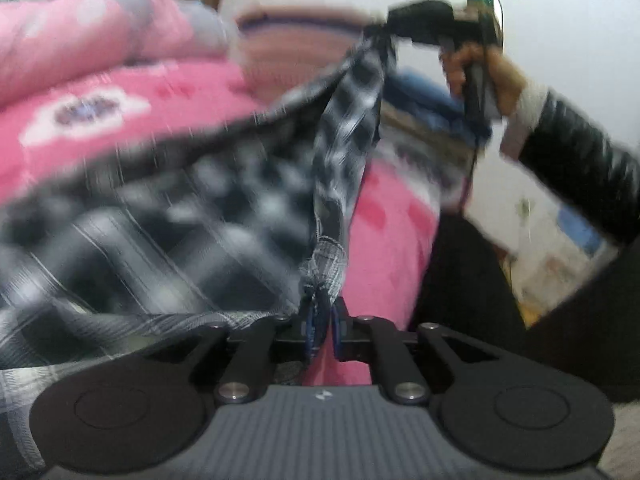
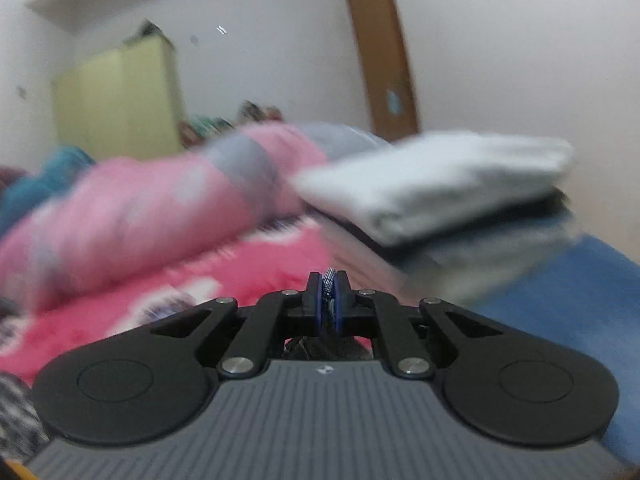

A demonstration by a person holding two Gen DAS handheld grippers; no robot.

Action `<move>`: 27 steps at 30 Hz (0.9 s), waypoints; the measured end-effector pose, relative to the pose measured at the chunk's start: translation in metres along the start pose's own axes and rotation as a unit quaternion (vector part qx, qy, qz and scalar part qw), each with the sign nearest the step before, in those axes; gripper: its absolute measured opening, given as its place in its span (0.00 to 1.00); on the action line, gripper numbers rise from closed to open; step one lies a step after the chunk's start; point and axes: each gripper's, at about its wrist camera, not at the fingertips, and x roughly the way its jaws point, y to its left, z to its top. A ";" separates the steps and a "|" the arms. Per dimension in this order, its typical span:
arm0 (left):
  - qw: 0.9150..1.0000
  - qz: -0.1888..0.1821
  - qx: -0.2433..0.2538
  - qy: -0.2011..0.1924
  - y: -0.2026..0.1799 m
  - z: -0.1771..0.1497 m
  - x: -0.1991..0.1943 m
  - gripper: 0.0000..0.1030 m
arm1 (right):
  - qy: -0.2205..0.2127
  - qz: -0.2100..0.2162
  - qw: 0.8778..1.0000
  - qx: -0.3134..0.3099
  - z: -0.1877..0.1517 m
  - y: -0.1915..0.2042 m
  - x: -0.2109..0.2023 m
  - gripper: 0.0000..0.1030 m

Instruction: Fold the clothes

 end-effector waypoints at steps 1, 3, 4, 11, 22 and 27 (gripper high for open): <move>1.000 0.001 0.000 0.005 -0.001 -0.002 0.001 0.27 | 0.018 -0.007 1.000 -0.011 -0.003 0.000 0.005 0.05; 1.000 0.007 -0.004 -0.002 -0.002 -0.003 -0.004 0.43 | 0.041 -0.019 0.998 -0.039 -0.007 0.002 0.009 0.08; 1.000 0.017 -0.005 -0.009 -0.002 -0.003 -0.009 0.49 | 0.037 -0.021 0.997 -0.059 -0.007 0.005 0.008 0.09; 0.991 0.086 -0.039 -0.098 0.010 0.000 -0.079 0.64 | -0.064 0.026 0.986 -0.154 0.020 0.072 -0.018 0.58; 0.897 0.270 -0.282 -0.206 0.136 -0.031 -0.184 0.65 | 0.171 0.360 0.900 -0.175 -0.033 0.271 0.092 0.60; 0.829 0.356 -0.376 -0.211 0.202 -0.057 -0.209 0.62 | 0.289 0.423 0.835 -0.200 -0.091 0.368 0.164 0.59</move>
